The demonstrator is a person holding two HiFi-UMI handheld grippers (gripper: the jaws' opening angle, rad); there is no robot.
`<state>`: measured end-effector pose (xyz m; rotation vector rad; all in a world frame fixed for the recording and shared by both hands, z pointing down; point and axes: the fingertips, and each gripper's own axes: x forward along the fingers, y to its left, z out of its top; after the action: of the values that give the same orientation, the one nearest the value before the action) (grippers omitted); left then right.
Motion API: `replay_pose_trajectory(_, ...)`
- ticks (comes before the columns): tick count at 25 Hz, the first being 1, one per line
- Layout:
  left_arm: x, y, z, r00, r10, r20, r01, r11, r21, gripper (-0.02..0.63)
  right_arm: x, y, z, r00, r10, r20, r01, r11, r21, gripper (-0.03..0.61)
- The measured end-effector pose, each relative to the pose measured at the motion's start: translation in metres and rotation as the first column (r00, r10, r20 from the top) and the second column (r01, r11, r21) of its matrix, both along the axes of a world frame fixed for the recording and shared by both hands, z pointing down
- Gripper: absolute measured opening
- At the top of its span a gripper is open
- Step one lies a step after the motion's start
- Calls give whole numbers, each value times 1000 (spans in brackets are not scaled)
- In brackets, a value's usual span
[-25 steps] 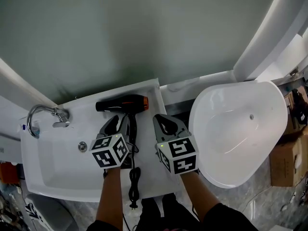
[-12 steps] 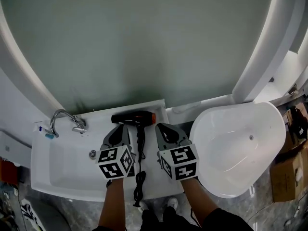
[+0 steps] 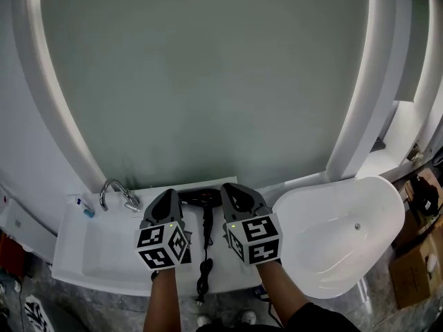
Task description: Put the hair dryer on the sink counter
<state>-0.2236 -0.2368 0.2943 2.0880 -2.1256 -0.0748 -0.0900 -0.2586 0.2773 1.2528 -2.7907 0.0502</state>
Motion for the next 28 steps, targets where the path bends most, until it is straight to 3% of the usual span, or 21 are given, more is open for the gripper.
replay_pose_trajectory(4, 1, 19, -37, 999, 1, 32, -3, 997, 73, 8, -2, 15, -30, 1000, -4, 13, 3, 998, 63, 21)
replay_pose_trajectory(12, 1, 54, -64, 1000, -27, 15, 24, 989, 147, 9, -3, 39, -51, 998, 2, 56, -9, 993, 122, 21)
replay_pose_trajectory(28, 3, 65, -63, 998, -29, 47, 22, 987, 158, 9, -7, 52, -41, 999, -3, 48, -2, 993, 116, 21)
